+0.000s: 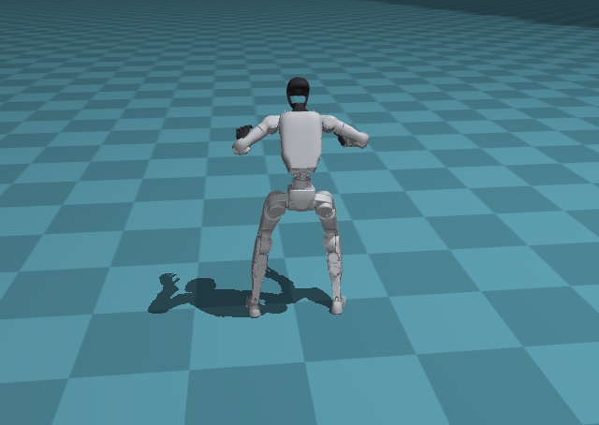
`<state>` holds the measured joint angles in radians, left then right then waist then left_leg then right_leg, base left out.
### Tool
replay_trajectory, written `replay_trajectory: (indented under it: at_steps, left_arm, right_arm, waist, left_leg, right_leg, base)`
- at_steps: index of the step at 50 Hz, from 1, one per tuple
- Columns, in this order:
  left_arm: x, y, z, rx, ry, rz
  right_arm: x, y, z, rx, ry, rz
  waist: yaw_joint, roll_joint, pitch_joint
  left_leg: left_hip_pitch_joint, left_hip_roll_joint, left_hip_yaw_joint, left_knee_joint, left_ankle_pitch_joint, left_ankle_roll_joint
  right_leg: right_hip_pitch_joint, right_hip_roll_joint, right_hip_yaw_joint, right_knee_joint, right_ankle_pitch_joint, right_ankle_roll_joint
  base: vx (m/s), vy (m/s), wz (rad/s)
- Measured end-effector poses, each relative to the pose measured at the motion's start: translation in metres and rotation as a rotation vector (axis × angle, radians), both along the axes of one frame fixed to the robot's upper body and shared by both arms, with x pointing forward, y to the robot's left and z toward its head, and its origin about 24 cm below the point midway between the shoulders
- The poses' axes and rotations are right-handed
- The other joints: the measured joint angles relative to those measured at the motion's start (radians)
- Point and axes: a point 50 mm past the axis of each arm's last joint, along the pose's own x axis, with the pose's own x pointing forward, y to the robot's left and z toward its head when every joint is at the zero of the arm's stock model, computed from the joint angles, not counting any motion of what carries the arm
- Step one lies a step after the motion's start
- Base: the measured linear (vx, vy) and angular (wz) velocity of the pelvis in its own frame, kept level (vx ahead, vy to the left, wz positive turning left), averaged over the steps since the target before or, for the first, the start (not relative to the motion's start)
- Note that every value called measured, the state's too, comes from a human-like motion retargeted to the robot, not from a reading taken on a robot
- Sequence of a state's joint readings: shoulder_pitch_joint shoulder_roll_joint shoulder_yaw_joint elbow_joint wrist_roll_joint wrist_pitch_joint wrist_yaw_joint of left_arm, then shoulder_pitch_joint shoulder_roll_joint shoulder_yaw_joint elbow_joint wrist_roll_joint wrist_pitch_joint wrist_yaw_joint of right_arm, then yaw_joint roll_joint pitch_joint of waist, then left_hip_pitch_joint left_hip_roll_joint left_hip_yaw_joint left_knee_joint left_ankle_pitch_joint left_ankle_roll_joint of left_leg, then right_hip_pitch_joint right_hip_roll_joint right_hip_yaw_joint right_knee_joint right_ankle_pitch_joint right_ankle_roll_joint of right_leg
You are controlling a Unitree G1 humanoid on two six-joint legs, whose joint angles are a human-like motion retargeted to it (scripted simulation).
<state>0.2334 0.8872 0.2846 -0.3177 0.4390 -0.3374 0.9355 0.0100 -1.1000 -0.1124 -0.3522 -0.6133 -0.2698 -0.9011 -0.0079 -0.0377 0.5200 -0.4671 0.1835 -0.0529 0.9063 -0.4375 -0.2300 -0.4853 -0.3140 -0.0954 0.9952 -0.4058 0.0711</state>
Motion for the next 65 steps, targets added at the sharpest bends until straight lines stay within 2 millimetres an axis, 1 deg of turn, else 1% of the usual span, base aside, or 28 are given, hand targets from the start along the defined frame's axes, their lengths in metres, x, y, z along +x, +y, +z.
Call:
replay_trajectory:
  at_steps: [2,5,7,10,14,17,18,21,23,25,28,30,31,32,35,37,39,42,43,45,47,48,51,55,58,60,62,65]
  left_arm:
    - [0.009,-0.013,0.042,0.068,-0.154,-0.047]
    - [0.02,-0.044,0.105,0.221,-0.359,-0.12]
    - [0.03,-0.067,0.147,0.306,-0.455,-0.14]
    - [0.048,-0.097,0.205,0.36,-0.52,-0.103]
    - [0.082,-0.125,0.264,0.292,-0.461,-0.078]
    - [0.116,-0.135,0.286,0.163,-0.311,-0.034]
    - [0.13,-0.132,0.284,0.13,-0.228,-0.026]
    - [0.167,-0.117,0.265,-0.005,-0.005,0.022]
    - [0.188,-0.108,0.242,-0.042,0.133,0.056]
    - [0.204,-0.1,0.212,-0.047,0.239,0.076]
    - [0.216,-0.092,0.16,-0.02,0.298,0.069]
    - [0.217,-0.099,0.127,0.01,0.298,0.056]
    - [0.211,-0.085,0.1,0.006,0.307,0.028]
    - [0.204,-0.073,0.076,0.005,0.316,0.007]
    - [0.172,-0.048,0.007,0.004,0.364,-0.01]
    - [0.141,-0.028,-0.04,-0.043,0.425,-0.002]
    - [0.104,-0.008,-0.076,-0.106,0.477,0.038]
    - [0.043,0.015,-0.111,-0.212,0.529,0.113]
    - [0.023,0.019,-0.117,-0.223,0.542,0.132]
    - [-0.012,0.028,-0.123,-0.3,0.559,0.187]
    - [-0.036,0.032,-0.113,-0.306,0.514,0.21]
    - [-0.043,0.033,-0.105,-0.294,0.482,0.219]
    - [-0.045,0.033,-0.064,-0.192,0.301,0.209]
    - [-0.018,0.014,0.017,0.005,-0.049,0.111]
    - [0.012,-0.017,0.086,0.127,-0.29,-0.018]
    - [0.03,-0.044,0.133,0.23,-0.407,-0.065]
    - [0.046,-0.07,0.175,0.238,-0.474,-0.122]
    - [0.069,-0.106,0.232,0.289,-0.505,-0.074]
  right_arm:
    - [-0.005,0.015,0.044,-0.105,-0.203,-0.024]
    - [-0.017,0.046,0.102,-0.213,-0.471,0.002]
    - [-0.014,0.066,0.137,-0.231,-0.582,0.006]
    - [0.004,0.096,0.192,-0.23,-0.663,-0.056]
    - [0.046,0.124,0.244,-0.163,-0.576,-0.134]
    - [0.084,0.126,0.262,-0.084,-0.382,-0.232]
    - [0.101,0.129,0.258,-0.042,-0.291,-0.227]
    - [0.139,0.127,0.238,0.098,-0.045,-0.247]
    - [0.156,0.124,0.221,0.123,0.071,-0.252]
    - [0.165,0.119,0.203,0.107,0.111,-0.254]
    - [0.162,0.103,0.176,0.064,0.056,-0.218]
    - [0.146,0.073,0.165,0.006,0.021,-0.222]
    - [0.146,0.073,0.142,0.033,0.018,-0.161]
    - [0.143,0.069,0.121,0.056,0.016,-0.12]
    - [0.123,0.035,0.064,0.055,0.054,-0.112]
    - [0.106,0.008,0.022,0.069,0.109,-0.152]
    - [0.082,-0.018,-0.013,0.1,0.167,-0.214]
    - [0.036,-0.048,-0.053,0.176,0.239,-0.294]
    - [0.02,-0.052,-0.06,0.197,0.25,-0.283]
    - [-0.009,-0.068,-0.064,0.199,0.268,-0.387]
    - [-0.032,-0.074,-0.059,0.22,0.222,-0.419]
    - [-0.04,-0.075,-0.05,0.204,0.183,-0.426]
    - [-0.05,-0.071,-0.013,0.13,0.008,-0.414]
    - [-0.041,-0.053,0.046,0.035,-0.228,-0.347]
    - [-0.018,-0.035,0.086,0.042,-0.357,-0.276]
    - [0.0,-0.009,0.116,0.02,-0.448,-0.174]
    - [0.013,0.012,0.151,0.029,-0.527,-0.163]
    - [0.025,0.062,0.21,-0.012,-0.631,-0.117]
  waist:
    - [0.003,-0.004,0.0]
    - [0.009,0.0,0.0]
    - [0.01,0.003,0.0]
    - [0.004,0.007,0.0]
    - [0.011,0.023,0.0]
    - [0.026,0.04,0.0]
    - [0.018,0.03,0.0]
    - [0.004,0.021,0.0]
    - [-0.004,0.019,0.0]
    - [-0.008,0.019,0.0]
    - [-0.007,0.029,0.0]
    - [0.018,0.073,0.0]
    - [0.003,0.05,0.0]
    - [-0.007,0.034,0.0]
    - [-0.017,0.018,0.0]
    - [-0.019,0.008,0.0]
    - [-0.019,-0.002,0.0]
    - [-0.012,-0.012,0.0]
    - [-0.009,-0.004,0.0]
    - [-0.006,-0.014,0.0]
    - [0.006,-0.018,0.0]
    - [0.011,-0.017,0.0]
    - [0.03,-0.008,0.0]
    - [0.067,0.014,0.0]
    - [0.096,0.023,0.0]
    - [0.104,0.035,-0.008]
    - [0.107,0.027,0.0]
    - [0.094,0.035,0.0]
  left_leg:
    - [0.07,-0.03,0.005,-0.089,0.026,0.023]
    - [0.092,-0.033,0.004,-0.085,0.026,0.031]
    - [0.085,-0.025,0.003,-0.059,0.021,0.03]
    - [0.086,-0.026,0.003,-0.067,0.028,0.034]
    - [0.065,-0.02,0.005,-0.046,0.028,0.029]
    - [0.038,-0.016,0.006,-0.03,0.026,0.023]
    - [0.044,-0.015,0.007,-0.02,0.019,0.022]
    - [0.052,-0.014,0.008,-0.023,0.024,0.019]
    - [0.051,-0.017,0.008,-0.026,0.026,0.019]
    - [0.051,-0.021,0.008,-0.034,0.031,0.021]
    - [0.05,-0.028,0.008,-0.056,0.042,0.026]
    - [0.014,-0.033,0.005,-0.073,0.055,0.03]
    - [0.034,-0.03,0.008,-0.08,0.055,0.03]
    - [0.046,-0.029,0.011,-0.088,0.056,0.031]
    - [0.037,-0.031,0.014,-0.11,0.064,0.034]
    - [0.046,-0.03,0.017,-0.115,0.061,0.034]
    - [0.037,-0.028,0.019,-0.117,0.059,0.034]
    - [0.013,-0.019,0.019,-0.093,0.044,0.03]
    - [-0.024,0.002,0.015,-0.03,0.022,0.019]
    - [0.02,-0.021,0.019,-0.097,0.036,0.036]
    - [0.031,-0.022,0.02,-0.094,0.03,0.035]
    - [0.038,-0.022,0.02,-0.092,0.026,0.035]
    - [0.071,-0.023,0.02,-0.09,0.018,0.037]
    - [0.125,-0.023,0.023,-0.094,0.012,0.041]
    - [0.15,-0.021,0.023,-0.099,0.016,0.04]
    - [0.098,0.011,0.017,-0.007,-0.008,0.02]
    - [0.148,-0.02,0.016,-0.092,0.024,0.038]
    - [0.119,-0.02,0.008,-0.085,0.033,0.035]
  right_leg:
    - [0.055,-0.01,0.007,-0.062,0.009,0.005]
    - [0.075,-0.015,0.006,-0.053,0.005,0.002]
    - [0.071,-0.011,0.005,-0.033,0.002,-0.003]
    - [0.068,-0.01,0.007,-0.037,0.006,-0.007]
    - [0.045,-0.008,0.009,-0.019,0.003,-0.02]
    - [0.019,-0.009,0.008,-0.004,0.002,-0.03]
    - [0.024,-0.012,0.006,0.007,-0.007,-0.036]
    - [0.031,-0.004,0.018,-0.002,0.0,-0.032]
    - [0.031,-0.006,0.018,-0.005,0.001,-0.033]
    - [0.033,-0.009,0.016,-0.013,0.005,-0.031]
    - [0.034,-0.012,0.013,-0.036,0.017,-0.024]
    - [0.004,-0.014,0.007,-0.057,0.035,-0.02]
    - [0.021,-0.011,0.009,-0.065,0.035,-0.018]
    - [0.032,-0.008,0.011,-0.073,0.036,-0.015]
    - [0.02,-0.006,0.013,-0.094,0.046,-0.008]
    - [0.027,-0.003,0.015,-0.102,0.047,-0.003]
    - [0.017,-0.001,0.018,-0.105,0.048,0.0]
    - [-0.004,0.004,0.018,-0.089,0.042,0.004]
    - [-0.032,0.012,0.014,-0.045,0.032,0.003]
    - [0.002,0.005,0.021,-0.095,0.038,0.01]
    - [0.013,0.003,0.02,-0.092,0.032,0.013]
    - [0.02,0.002,0.02,-0.09,0.03,0.014]
    - [0.053,0.0,0.02,-0.089,0.025,0.019]
    - [0.104,-0.001,0.02,-0.091,0.022,0.02]
    - [0.128,0.0,0.018,-0.094,0.024,0.015]
    - [0.089,0.012,0.011,-0.024,0.01,0.005]
    - [0.128,0.002,0.014,-0.085,0.026,0.005]
    - [0.104,0.001,0.009,-0.077,0.031,0.001]
  base:
    - [0.0,0.0,0.0]
    - [0.0,0.0,0.0]
    - [-0.07,-0.01,-0.07]
    - [-0.1,0.0,-0.04]
    - [-0.09,0.01,-0.07]
    - [-0.07,0.02,-0.04]
    - [0.0,0.0,0.0]
    - [0.0,0.0,0.0]
    - [0.0,0.0,0.0]
    - [0.0,0.0,0.0]
    - [0.0,0.0,0.0]
    - [0.0,0.0,0.0]
    - [0.0,0.0,0.0]
    - [0.0,0.0,0.0]
    - [0.02,0.0,-0.01]
    - [0.06,0.0,-0.07]
    - [0.07,0.0,-0.05]
    - [0.1,0.0,-0.07]
    - [0.11,0.0,-0.09]
    - [0.07,0.0,0.02]
    - [0.08,0.0,0.02]
    - [0.08,0.0,-0.02]
    - [0.04,0.0,-0.02]
    - [0.0,0.0,0.0]
    - [-0.04,-0.01,-0.03]
    - [-0.08,-0.02,-0.05]
    - [-0.16,-0.01,0.11]
    - [-0.16,-0.01,0.11]
